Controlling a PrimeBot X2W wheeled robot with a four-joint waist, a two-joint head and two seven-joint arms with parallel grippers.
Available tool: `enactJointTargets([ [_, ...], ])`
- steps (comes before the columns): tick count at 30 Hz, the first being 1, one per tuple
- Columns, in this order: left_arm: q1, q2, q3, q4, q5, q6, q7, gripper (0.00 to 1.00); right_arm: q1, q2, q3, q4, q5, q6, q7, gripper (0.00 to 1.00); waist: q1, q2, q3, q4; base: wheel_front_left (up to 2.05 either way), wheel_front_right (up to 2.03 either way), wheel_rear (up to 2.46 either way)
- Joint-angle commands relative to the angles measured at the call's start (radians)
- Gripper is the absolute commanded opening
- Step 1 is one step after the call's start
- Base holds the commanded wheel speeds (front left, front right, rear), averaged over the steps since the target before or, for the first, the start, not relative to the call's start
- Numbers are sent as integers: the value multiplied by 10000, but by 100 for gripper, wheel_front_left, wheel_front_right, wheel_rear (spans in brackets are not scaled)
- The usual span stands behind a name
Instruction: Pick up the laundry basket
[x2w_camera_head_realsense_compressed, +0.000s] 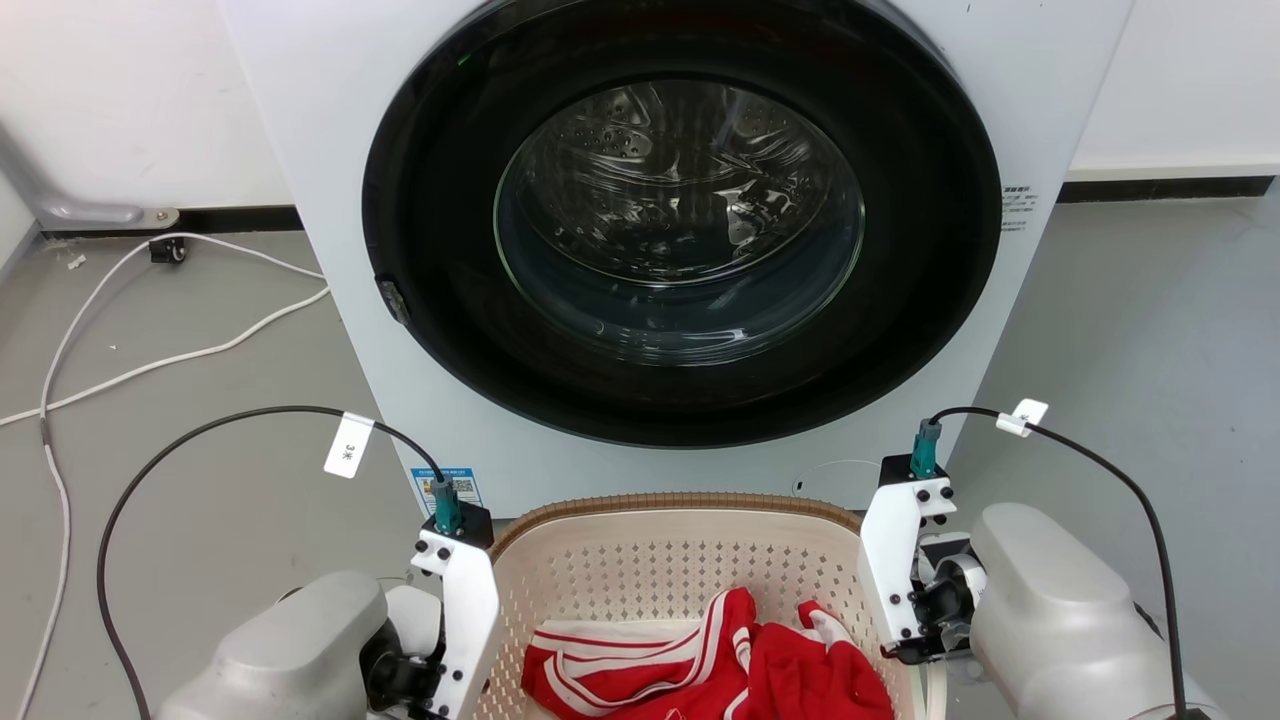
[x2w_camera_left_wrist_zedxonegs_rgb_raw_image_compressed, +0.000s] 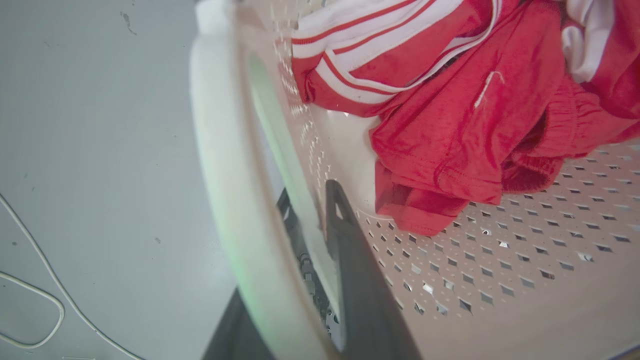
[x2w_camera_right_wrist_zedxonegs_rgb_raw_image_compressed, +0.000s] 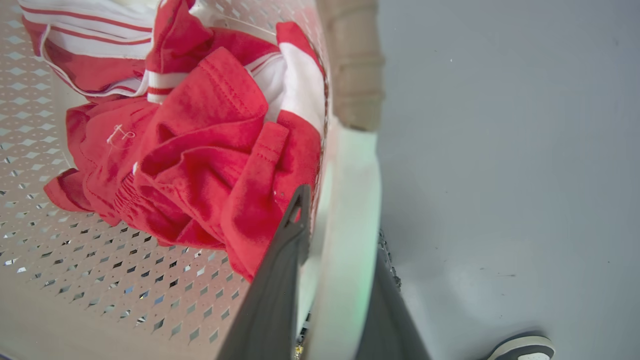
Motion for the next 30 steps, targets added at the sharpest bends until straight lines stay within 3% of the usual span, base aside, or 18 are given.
enactJointTargets([
  [1,164,218,-87,115,61,-19,112,0,18,-295,66,12,-7,-7,12,0,2,-1,7,0,0,0,0],
  [30,67,115,-109,312,-148,-19,513,0,-65,-287,339,239,304,-7,-223,0,2,-1,-121,94,0,0,0],
])
